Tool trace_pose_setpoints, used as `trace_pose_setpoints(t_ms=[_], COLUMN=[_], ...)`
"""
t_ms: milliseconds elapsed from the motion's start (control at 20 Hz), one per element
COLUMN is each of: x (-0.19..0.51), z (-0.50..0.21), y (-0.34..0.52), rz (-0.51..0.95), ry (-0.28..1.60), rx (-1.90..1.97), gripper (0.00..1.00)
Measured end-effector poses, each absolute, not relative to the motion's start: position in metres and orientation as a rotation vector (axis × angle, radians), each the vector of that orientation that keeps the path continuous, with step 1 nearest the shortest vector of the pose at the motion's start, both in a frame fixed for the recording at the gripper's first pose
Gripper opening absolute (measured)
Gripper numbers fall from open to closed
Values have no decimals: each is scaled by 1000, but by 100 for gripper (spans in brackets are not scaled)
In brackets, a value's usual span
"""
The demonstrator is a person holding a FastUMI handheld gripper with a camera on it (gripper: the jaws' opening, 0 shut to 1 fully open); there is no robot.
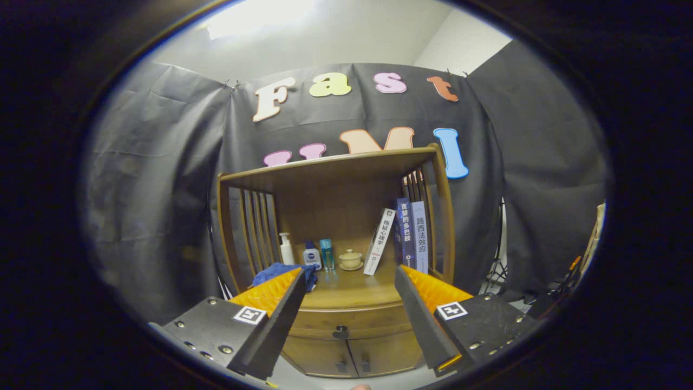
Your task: Pull open the drawer, take out the items inside it, and place them on the countertop above the cabinet.
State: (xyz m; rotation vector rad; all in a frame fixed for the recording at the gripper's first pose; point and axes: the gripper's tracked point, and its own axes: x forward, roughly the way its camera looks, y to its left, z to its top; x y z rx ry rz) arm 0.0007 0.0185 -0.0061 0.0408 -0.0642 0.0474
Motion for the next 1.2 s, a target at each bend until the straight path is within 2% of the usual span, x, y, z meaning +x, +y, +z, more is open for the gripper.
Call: trace_pose_setpoints(t_ms=[550, 900, 1200], x=[54, 87, 112], z=[-74, -136, -174], y=[0, 8, 23], rz=[-41, -15, 3], ry=[-45, 59, 76], rx=[78, -7, -70], gripper=[99, 99, 99])
